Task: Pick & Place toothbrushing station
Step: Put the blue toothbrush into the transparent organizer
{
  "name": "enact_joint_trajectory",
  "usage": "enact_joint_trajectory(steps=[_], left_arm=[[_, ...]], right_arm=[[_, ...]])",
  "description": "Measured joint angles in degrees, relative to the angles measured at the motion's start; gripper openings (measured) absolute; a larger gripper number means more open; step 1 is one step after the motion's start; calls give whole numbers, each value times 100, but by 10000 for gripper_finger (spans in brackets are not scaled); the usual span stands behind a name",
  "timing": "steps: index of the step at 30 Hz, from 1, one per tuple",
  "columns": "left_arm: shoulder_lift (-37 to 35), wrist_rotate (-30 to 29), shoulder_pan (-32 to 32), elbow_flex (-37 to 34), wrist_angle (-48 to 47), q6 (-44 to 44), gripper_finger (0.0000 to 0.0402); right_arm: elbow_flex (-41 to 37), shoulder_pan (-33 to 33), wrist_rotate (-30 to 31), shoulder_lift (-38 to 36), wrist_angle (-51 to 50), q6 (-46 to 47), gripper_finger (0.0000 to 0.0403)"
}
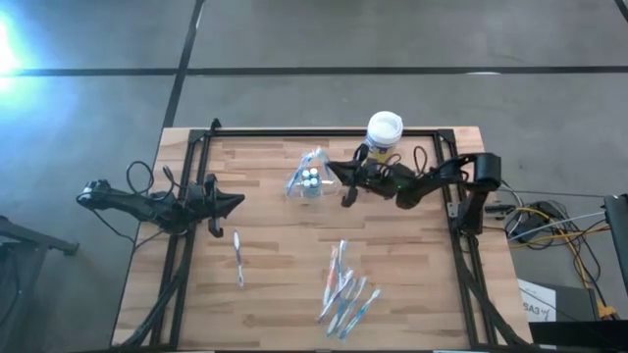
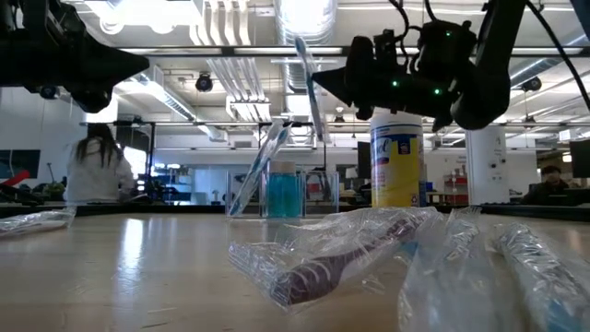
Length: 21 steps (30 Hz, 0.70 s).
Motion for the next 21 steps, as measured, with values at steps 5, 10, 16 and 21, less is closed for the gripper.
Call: enact_joint_trajectory(steps=[5,10,16,21], left_arm=[[6,3,-2,-2,-35,-6,11],[6,3,-2,-2,-40,-30,10],[6,3,-2,-2,-43,-49,14],[6,3,-2,-2,-45,-44,10]], right_arm=[[33,-26,599,258,-5,106,8],[79,-19,1061,648,-4,162,8],[147,-21,1243,1097,-7,126,8],[247,-19,1314,1340,0,73,8]])
